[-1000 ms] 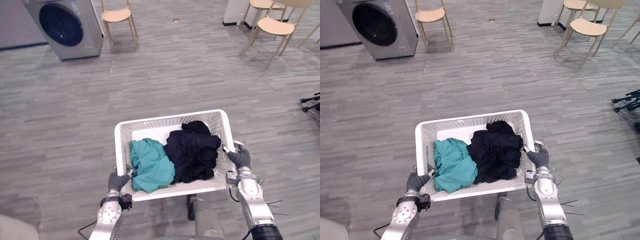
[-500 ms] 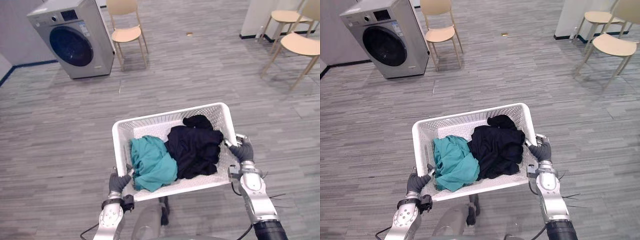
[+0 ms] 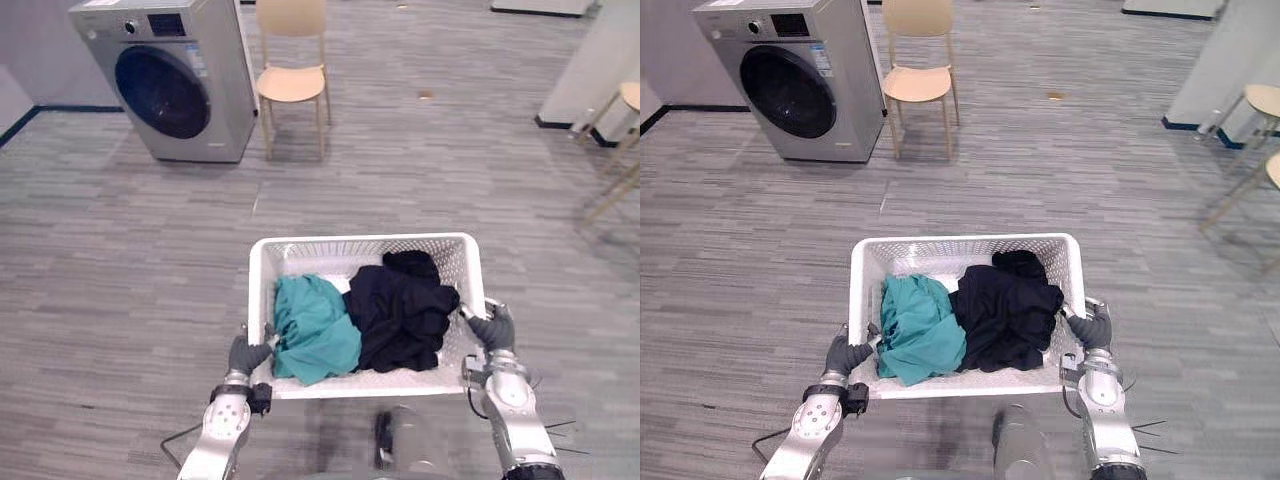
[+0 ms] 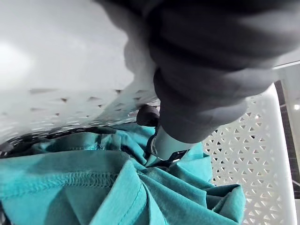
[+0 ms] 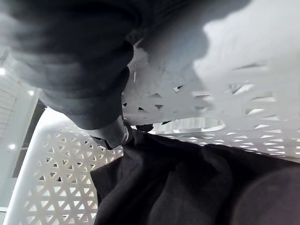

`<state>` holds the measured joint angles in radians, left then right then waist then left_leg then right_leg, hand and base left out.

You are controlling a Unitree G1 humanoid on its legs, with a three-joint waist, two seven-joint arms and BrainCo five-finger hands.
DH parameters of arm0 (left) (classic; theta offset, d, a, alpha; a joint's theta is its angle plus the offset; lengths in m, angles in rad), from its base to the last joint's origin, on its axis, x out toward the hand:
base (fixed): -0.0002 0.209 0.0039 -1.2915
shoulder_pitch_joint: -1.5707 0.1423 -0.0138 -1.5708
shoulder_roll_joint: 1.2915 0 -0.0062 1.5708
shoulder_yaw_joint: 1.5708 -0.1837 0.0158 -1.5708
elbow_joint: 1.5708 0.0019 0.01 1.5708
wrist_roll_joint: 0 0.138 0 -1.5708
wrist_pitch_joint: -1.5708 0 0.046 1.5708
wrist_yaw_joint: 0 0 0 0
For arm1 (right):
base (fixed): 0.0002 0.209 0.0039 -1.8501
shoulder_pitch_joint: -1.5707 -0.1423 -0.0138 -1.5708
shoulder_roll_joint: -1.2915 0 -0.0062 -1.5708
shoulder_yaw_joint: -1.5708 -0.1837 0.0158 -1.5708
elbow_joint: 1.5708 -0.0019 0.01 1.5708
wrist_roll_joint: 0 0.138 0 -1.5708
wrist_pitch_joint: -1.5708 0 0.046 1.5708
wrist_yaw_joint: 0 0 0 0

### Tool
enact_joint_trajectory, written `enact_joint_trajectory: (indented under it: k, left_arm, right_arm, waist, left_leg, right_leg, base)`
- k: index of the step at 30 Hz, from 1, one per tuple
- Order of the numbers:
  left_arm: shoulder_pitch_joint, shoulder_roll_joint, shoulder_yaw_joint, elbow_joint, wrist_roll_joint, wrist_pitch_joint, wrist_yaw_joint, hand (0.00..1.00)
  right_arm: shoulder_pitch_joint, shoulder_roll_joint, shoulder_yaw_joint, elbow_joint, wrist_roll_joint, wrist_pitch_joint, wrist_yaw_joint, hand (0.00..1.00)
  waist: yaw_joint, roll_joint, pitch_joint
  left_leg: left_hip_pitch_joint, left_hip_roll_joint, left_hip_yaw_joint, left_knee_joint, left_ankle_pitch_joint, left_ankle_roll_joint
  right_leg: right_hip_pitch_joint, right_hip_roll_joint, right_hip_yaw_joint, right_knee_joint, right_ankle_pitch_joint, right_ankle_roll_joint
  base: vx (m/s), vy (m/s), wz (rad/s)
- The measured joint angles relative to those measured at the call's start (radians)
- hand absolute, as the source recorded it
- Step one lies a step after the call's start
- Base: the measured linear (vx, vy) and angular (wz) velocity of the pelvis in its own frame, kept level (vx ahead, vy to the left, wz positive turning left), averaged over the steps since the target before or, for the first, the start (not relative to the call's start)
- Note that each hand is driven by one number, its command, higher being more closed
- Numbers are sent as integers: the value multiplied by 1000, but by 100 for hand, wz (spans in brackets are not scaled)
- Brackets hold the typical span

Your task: Pick up the laundry basket with both hands and put the clothes into the washing machine.

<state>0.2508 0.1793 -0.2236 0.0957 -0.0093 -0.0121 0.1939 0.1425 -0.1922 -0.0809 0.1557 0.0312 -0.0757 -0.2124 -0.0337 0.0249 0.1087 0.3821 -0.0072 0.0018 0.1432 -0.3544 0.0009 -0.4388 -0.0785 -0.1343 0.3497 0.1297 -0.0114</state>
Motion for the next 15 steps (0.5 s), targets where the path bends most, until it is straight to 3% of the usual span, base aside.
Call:
enact_joint_trajectory:
  k: [1,2,3,4,5,6,7,9,10,11,13,15]
  left_arm:
    - [1,-8,0,8,6,0,0,100]
    - [3,-14,0,12,19,0,0,100]
    - [10,-23,1,12,22,0,0,100]
    - [20,-28,6,11,21,0,0,100]
    - [34,-40,12,8,19,-1,0,100]
    - [50,-43,14,-7,18,-1,0,100]
    - [56,-42,15,-18,18,-8,0,100]
    - [59,-45,32,-45,16,-30,-1,100]
    - [59,-47,38,-49,16,-37,-1,100]
    - [59,-52,43,-56,16,-40,-1,100]
    - [62,-66,48,-71,18,-41,-2,100]
    - [76,-68,53,-78,21,-40,-5,100]
  right_arm:
    - [-1,-3,1,1,-1,6,1,100]
    - [-1,-7,0,0,-1,8,1,100]
    - [8,-13,0,-15,0,15,1,100]
    - [10,-12,2,-27,-1,19,0,100]
    - [18,-12,3,-50,-2,21,0,100]
    - [32,-11,4,-81,-3,21,-1,100]
    - [37,-11,4,-97,-2,21,-1,100]
    - [20,-12,4,-129,-2,19,-1,100]
    - [8,-12,5,-128,-2,18,-1,100]
    - [-12,-14,5,-121,-3,18,-1,100]
    - [-48,-33,10,-66,-2,13,-1,100]
    - [-65,-30,20,-31,-2,13,-1,100]
  waist:
    - [5,20,-6]
    - [0,44,0]
    - [2,61,9]
    - [15,65,12]
    - [25,72,20]
    - [43,65,27]
    - [52,55,33]
    - [78,31,42]
    - [80,26,45]
    - [85,21,46]
    - [105,40,44]
    - [111,44,40]
  left_leg:
    - [-30,24,2,78,-4,-7]
    - [-135,59,5,337,22,-48]
    - [-252,110,16,620,167,-128]
    - [-304,146,32,762,199,-142]
    - [-384,220,82,982,194,-138]
    - [-452,259,124,1088,173,-110]
    - [-479,270,148,1096,159,-88]
    - [-612,259,223,948,107,-5]
    - [-639,239,226,862,103,0]
    - [-672,182,211,619,106,-3]
    - [-682,129,174,129,200,-102]
    - [-693,128,187,96,319,-96]
  right_leg:
    - [-2,12,-12,32,-43,-3]
    - [26,34,-30,54,-103,-16]
    - [76,70,-35,64,-144,-35]
    - [104,86,-32,64,-168,-46]
    - [182,121,-31,57,-209,-61]
    - [264,139,-20,36,-250,-70]
    - [303,141,-7,19,-265,-74]
    - [438,132,42,-107,-280,-76]
    - [464,125,52,-136,-280,-75]
    - [507,101,66,-185,-285,-65]
    - [600,75,97,-276,-304,-19]
    - [656,64,106,-310,-320,22]
  base:
    - [735,-255,13]
    - [656,-274,3]
    - [656,-274,-2]
    - [791,-307,-28]
    - [665,-204,-40]
    - [796,-222,-38]
    - [624,-110,-32]
    - [580,-38,-41]
    - [534,53,-38]
    - [505,118,-37]
    - [568,188,-43]
    - [522,237,-28]
